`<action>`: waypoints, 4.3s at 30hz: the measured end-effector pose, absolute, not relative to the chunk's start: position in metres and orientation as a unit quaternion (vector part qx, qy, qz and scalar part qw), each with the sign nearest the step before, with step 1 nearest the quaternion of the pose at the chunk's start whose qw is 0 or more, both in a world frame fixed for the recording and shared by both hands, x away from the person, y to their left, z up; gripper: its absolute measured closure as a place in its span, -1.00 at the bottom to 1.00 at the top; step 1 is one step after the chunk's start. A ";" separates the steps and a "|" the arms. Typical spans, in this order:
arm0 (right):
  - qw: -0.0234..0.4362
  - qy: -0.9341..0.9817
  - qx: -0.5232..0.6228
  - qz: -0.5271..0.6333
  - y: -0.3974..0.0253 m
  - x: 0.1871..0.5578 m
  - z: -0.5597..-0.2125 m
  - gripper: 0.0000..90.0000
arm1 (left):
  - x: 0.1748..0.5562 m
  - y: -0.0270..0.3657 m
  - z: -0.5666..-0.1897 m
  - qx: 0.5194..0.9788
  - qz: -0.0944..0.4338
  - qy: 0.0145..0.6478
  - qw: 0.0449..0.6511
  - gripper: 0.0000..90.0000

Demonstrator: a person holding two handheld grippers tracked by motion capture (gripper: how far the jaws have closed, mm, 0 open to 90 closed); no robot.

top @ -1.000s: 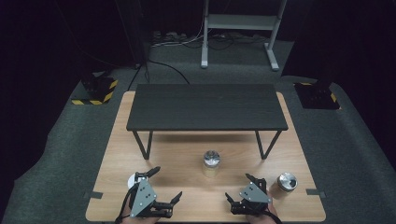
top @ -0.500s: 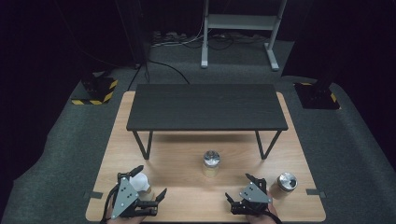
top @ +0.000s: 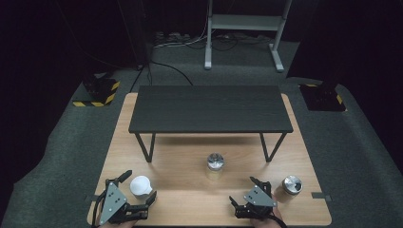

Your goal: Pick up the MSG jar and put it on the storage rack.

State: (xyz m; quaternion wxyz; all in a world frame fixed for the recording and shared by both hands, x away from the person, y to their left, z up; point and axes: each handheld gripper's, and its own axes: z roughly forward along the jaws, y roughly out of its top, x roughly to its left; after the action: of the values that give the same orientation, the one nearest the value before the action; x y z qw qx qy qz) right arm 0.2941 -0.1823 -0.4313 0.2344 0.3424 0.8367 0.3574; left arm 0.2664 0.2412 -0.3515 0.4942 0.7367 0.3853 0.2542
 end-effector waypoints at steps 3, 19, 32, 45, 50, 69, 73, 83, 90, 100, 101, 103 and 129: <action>0.234 0.837 0.343 0.357 -0.182 0.294 -0.431 -1.00 | 0.267 0.242 -0.355 0.738 0.254 0.388 0.491 -0.99; 0.232 0.836 0.343 0.359 -0.183 0.294 -0.431 -1.00 | 0.268 0.245 -0.375 0.737 0.245 0.398 0.488 -0.99; 0.230 0.837 0.342 0.360 -0.183 0.294 -0.431 -1.00 | 0.269 0.245 -0.389 0.742 0.235 0.400 0.483 -0.99; 0.231 0.837 0.340 0.360 -0.183 0.294 -0.431 -1.00 | 0.267 0.248 -0.403 0.738 0.228 0.396 0.496 -0.99; 0.230 0.838 0.341 0.360 -0.183 0.294 -0.431 -1.00 | 0.266 0.248 -0.407 0.742 0.226 0.395 0.493 -0.99; 0.230 0.836 0.342 0.361 -0.183 0.294 -0.431 -1.00 | 0.267 0.255 -0.423 0.747 0.202 0.413 0.481 -0.80; 0.231 0.836 0.341 0.362 -0.183 0.294 -0.431 -1.00 | 0.265 0.258 -0.423 0.742 0.205 0.413 0.487 -0.65; 0.230 0.836 0.343 0.362 -0.184 0.294 -0.431 -1.00 | 0.265 0.262 -0.422 0.742 0.195 0.400 0.501 -0.33; 0.230 0.837 0.341 0.362 -0.183 0.295 -0.431 -1.00 | 0.266 0.261 -0.420 0.745 0.196 0.399 0.497 -0.33; 0.228 0.837 0.341 0.361 -0.183 0.295 -0.431 -1.00 | 0.266 0.258 -0.405 0.729 0.204 0.396 0.519 -0.33; 0.229 0.838 0.340 0.360 -0.183 0.295 -0.431 -1.00 | 0.266 0.258 -0.402 0.727 0.206 0.396 0.522 -0.33; 0.230 0.839 0.339 0.359 -0.183 0.295 -0.431 -1.00 | 0.266 0.256 -0.398 0.725 0.208 0.396 0.525 -0.33; 0.229 0.840 0.337 0.358 -0.182 0.294 -0.431 -1.00 | 0.286 0.235 -0.336 0.694 0.241 0.389 0.556 -0.33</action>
State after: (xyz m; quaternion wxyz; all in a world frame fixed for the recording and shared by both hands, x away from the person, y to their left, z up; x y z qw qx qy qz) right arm 0.2943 -0.1821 -0.4313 0.2289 0.3369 0.8404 0.3576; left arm 0.2862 0.2352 -0.3365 0.5555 0.6944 0.3886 0.2411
